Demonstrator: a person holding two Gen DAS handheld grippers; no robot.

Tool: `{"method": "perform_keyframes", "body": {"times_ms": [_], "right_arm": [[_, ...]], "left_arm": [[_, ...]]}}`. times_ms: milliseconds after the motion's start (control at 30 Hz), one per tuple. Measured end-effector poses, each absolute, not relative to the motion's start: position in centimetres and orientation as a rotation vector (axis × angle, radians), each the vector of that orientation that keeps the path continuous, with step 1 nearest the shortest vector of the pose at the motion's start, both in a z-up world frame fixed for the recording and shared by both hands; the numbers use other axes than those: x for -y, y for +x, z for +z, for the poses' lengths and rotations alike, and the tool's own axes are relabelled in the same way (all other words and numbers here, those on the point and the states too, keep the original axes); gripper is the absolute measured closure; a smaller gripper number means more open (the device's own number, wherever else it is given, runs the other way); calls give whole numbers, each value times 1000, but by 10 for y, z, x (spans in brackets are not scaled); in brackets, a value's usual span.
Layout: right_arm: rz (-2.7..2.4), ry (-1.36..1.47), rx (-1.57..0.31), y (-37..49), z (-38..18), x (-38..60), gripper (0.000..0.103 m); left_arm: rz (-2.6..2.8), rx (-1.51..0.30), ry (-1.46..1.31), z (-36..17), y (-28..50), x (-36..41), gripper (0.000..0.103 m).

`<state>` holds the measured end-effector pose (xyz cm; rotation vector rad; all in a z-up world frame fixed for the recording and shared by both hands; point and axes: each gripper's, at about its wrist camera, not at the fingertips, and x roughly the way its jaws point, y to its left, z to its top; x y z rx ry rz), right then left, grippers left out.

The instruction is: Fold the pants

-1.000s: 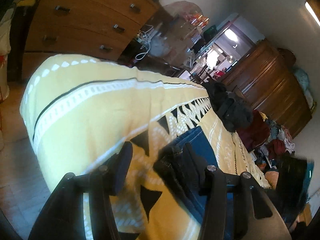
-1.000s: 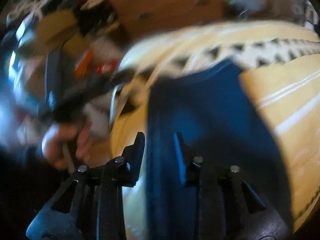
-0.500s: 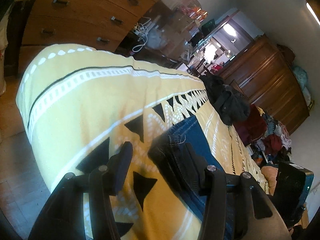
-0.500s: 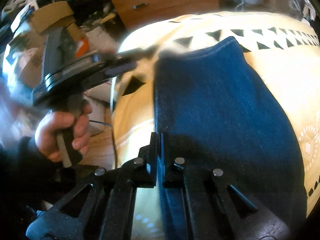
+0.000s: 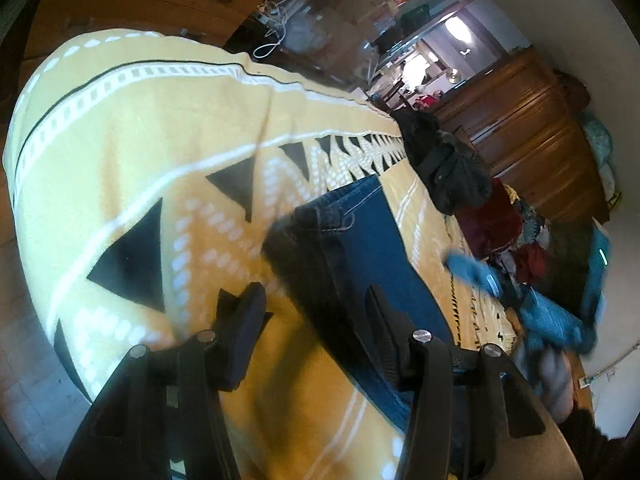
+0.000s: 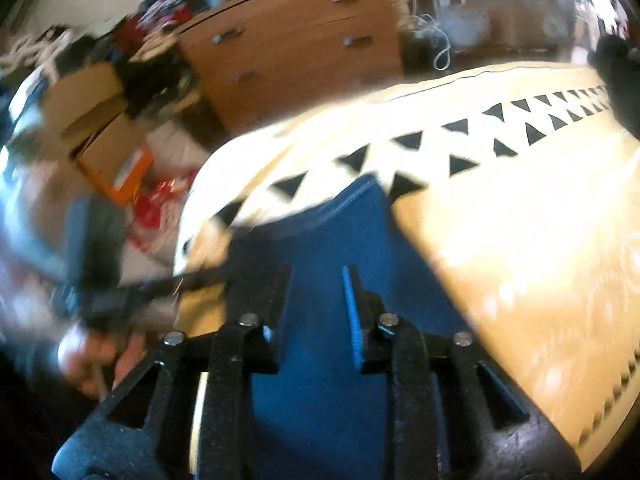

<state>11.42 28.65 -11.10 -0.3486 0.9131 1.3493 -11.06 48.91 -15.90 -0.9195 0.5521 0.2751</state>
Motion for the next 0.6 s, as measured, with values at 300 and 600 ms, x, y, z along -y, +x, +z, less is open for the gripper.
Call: {"method": "perform_keyframes", "body": {"times_ms": [300,600], "right_arm": [[1300,-529,-988,130,-158,-370,90],[1387,-409,-893,54,-116,-248,87]], "left_arm": [[268,-552,-942,-156,-113,-488,51],[243,-548,-980,-160,-109,-493,51]]}}
